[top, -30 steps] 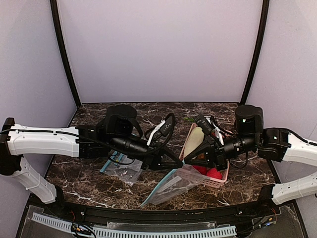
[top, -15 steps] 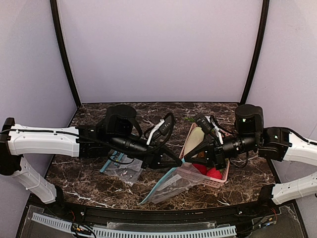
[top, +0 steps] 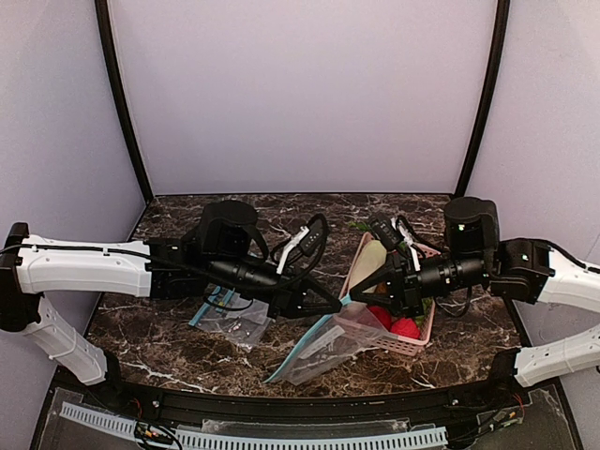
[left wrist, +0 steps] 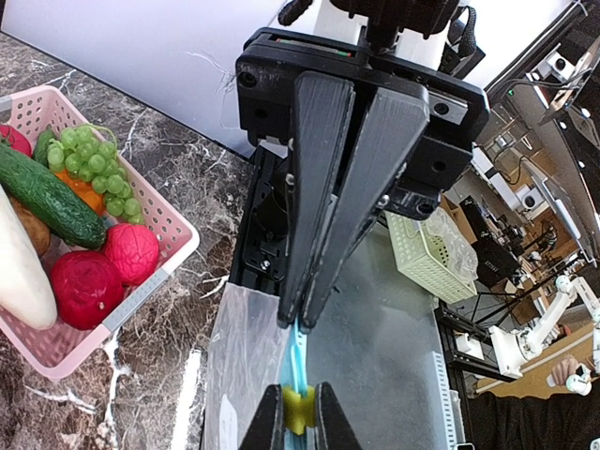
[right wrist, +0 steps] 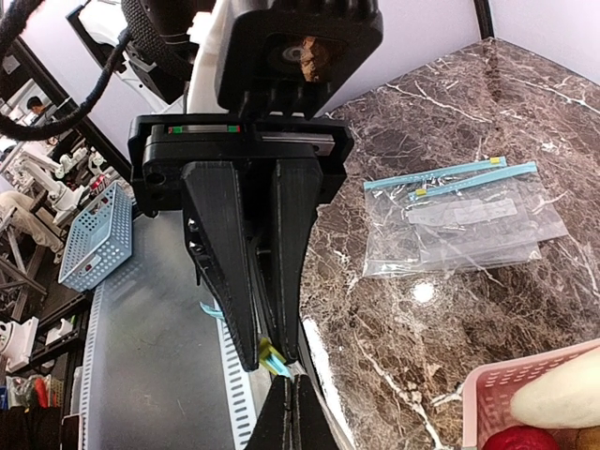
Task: Place the food in the zip-top bag and seal the zipper
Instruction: Unzip the zipper of the food storage bag.
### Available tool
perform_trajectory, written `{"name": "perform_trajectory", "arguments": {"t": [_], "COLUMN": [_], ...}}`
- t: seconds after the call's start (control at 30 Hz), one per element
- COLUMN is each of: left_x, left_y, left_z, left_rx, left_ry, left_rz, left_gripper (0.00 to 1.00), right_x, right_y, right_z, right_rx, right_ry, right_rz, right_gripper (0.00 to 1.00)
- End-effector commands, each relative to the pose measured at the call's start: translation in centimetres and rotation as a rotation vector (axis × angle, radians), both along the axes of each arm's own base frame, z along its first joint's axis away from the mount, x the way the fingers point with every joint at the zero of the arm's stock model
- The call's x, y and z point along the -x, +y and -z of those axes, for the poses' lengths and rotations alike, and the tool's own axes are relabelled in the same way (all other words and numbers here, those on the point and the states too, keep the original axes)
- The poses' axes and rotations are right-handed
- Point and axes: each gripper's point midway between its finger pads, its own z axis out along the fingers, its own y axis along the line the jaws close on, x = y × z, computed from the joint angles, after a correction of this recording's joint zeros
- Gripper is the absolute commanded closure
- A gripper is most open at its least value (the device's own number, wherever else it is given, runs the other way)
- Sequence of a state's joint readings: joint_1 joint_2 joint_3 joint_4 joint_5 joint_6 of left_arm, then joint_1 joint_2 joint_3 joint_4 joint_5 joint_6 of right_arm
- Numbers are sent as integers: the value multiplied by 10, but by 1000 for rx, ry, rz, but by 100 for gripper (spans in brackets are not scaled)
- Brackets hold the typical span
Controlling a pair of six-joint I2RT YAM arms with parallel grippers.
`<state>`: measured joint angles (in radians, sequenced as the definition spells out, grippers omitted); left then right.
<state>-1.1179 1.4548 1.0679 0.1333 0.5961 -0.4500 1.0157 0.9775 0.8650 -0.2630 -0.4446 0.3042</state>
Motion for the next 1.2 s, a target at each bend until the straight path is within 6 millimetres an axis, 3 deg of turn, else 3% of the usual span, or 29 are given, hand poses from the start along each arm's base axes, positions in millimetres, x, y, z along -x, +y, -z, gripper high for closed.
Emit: {"name": "perform_trajectory", "arguments": {"t": [0.0,1.17], "left_x": [8,8], "left_y": [8,22], "left_z": [9,32], "left_rx": [-32,-79], "left_ry": [25,43], "left_rz": [26,-7], "left_gripper": [99,99], "right_x": [-15,-57], "right_y": [-7,-26], "right_z": [-12,6], "right_rx": [-5,51], "right_ry": [-45,-3], "right_rz": [95,373], "right_gripper": [100,100]}}
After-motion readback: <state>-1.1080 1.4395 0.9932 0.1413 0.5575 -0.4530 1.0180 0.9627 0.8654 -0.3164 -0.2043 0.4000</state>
